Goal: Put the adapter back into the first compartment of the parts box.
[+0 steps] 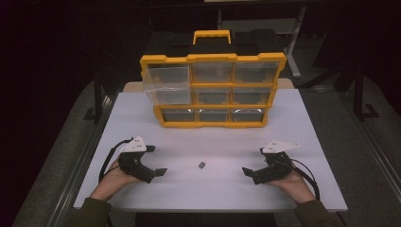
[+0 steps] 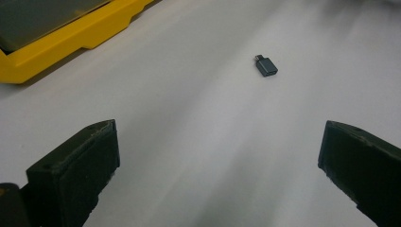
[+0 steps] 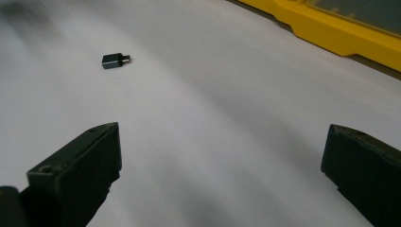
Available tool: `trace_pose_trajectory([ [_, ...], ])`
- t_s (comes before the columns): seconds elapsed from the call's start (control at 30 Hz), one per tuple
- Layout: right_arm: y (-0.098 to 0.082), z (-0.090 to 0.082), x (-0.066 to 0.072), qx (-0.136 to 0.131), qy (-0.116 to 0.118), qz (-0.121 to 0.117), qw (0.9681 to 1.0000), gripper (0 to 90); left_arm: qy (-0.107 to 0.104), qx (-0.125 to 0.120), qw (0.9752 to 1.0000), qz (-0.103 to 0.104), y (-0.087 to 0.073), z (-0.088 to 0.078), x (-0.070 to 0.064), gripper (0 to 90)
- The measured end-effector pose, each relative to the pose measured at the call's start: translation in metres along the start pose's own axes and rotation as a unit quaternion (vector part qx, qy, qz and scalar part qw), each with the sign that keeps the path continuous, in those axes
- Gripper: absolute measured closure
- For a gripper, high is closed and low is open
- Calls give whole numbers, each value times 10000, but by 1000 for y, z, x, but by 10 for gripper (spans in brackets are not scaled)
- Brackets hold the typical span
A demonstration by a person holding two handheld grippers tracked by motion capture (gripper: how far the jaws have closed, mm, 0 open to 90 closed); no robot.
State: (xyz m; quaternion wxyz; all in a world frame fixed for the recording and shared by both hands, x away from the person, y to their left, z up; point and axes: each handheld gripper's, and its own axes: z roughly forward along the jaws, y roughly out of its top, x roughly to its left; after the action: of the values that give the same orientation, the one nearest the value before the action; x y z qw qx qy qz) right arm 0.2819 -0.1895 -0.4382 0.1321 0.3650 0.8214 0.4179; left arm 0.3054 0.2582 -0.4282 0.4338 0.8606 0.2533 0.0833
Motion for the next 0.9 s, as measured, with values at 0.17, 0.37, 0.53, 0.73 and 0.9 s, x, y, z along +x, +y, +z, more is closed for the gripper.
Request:
trace_pose_trajectory([
  [0.17,0,0,1,30,30,2,10000,0,-29,34,10000,-9,0,2,-3,0],
  [0.37,0,1,1,85,114,-12,9999,0,36,19,10000,32,3,3,-3,0],
  [0.53,4,2,3,60,135,-27,9999,0,5,41,10000,-6,3,5,-1,0],
  [0.73,6,5,6,94,165,-104,9998,0,-66,-46,10000,-39,9,6,-1,0],
  [0.9,6,5,5,117,163,-76,9998,0,-109,-96,9999,-63,12,6,-1,0],
])
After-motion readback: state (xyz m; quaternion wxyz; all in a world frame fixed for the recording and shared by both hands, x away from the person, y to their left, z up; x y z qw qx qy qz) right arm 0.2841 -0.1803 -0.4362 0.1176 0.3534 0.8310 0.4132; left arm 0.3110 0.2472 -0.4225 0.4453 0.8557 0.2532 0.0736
